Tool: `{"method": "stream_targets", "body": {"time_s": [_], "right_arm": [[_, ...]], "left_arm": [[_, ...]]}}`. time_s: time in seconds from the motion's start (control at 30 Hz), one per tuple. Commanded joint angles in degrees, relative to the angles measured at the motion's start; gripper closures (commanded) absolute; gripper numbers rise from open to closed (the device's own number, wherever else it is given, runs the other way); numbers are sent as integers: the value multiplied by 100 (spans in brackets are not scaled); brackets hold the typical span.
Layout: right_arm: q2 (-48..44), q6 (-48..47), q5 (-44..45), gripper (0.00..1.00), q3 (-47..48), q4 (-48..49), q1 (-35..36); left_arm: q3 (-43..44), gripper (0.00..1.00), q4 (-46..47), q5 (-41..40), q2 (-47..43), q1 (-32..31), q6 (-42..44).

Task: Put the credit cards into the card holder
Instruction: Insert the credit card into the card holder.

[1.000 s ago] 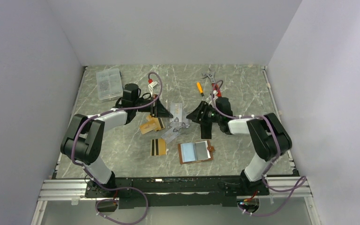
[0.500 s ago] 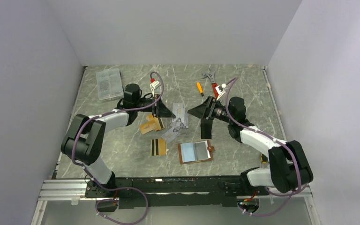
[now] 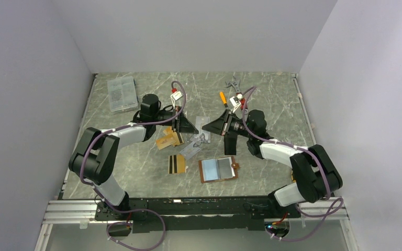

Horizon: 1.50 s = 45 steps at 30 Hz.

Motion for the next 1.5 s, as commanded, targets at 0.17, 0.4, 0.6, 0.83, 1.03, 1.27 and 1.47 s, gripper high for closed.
{"method": "stream_targets", "body": {"time_s": [0.17, 0.4, 0.6, 0.83, 1.03, 1.27, 1.47], "right_arm": [[-123, 485, -156, 100, -166, 642, 77], [-1824, -860, 537, 100, -1092, -2581, 41], [-2763, -1116, 994, 100, -1833, -3769, -16], [-2709, -1342, 1174, 100, -1949, -3977, -166], [-2283, -1508, 1273, 100, -1903, -3644, -185], [-2313, -1504, 1384, 100, -2111, -3289, -198], [-2395, -1517, 1514, 100, -2246, -3156, -195]], "left_arm": [[110, 67, -801, -108, -361, -96, 815], [631, 51, -3900, -912, -531, -672, 4201], [876, 56, -5392, -2193, -414, -1781, 6737], [684, 60, -5469, -3285, -312, -2504, 7618], [637, 64, -5353, -3856, -148, -2926, 7885], [704, 66, -5400, -4072, 32, -3196, 8142], [683, 68, -5442, -4388, 139, -3437, 8437]]}}
